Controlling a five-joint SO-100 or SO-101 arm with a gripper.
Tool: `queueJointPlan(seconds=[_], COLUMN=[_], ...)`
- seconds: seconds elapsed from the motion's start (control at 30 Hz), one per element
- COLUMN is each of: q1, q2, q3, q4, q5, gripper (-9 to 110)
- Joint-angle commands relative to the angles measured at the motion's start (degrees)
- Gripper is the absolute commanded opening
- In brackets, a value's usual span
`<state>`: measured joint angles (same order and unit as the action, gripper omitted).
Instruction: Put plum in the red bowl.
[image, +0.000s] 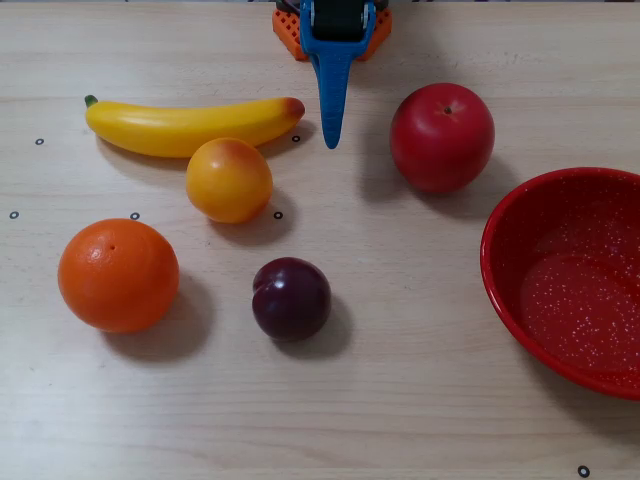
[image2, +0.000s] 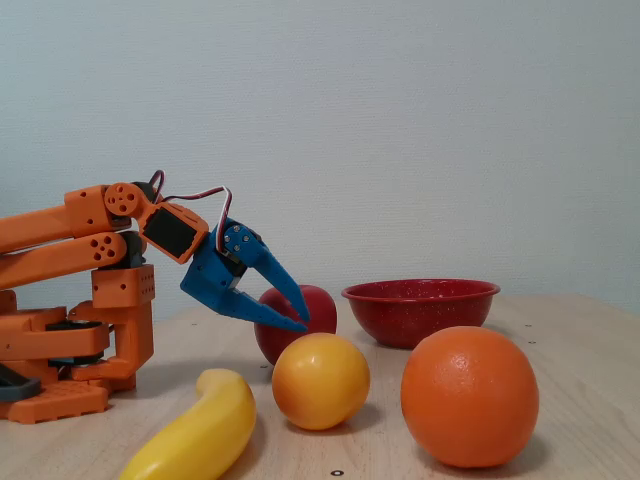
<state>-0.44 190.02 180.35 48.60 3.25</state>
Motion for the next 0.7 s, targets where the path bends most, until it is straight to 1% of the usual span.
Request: queueJointPlan(seconds=[0.0, 0.33, 0.67], q1=[-0.26, -0.44, -0.18], q2=[0.62, -3.08, -15.47], q3=[0.70, -4.04, -19.34], q4=[-0.09, -0.70, 0.44], q5=[-0.97, -1.49, -3.87], gripper=[0, 0, 0])
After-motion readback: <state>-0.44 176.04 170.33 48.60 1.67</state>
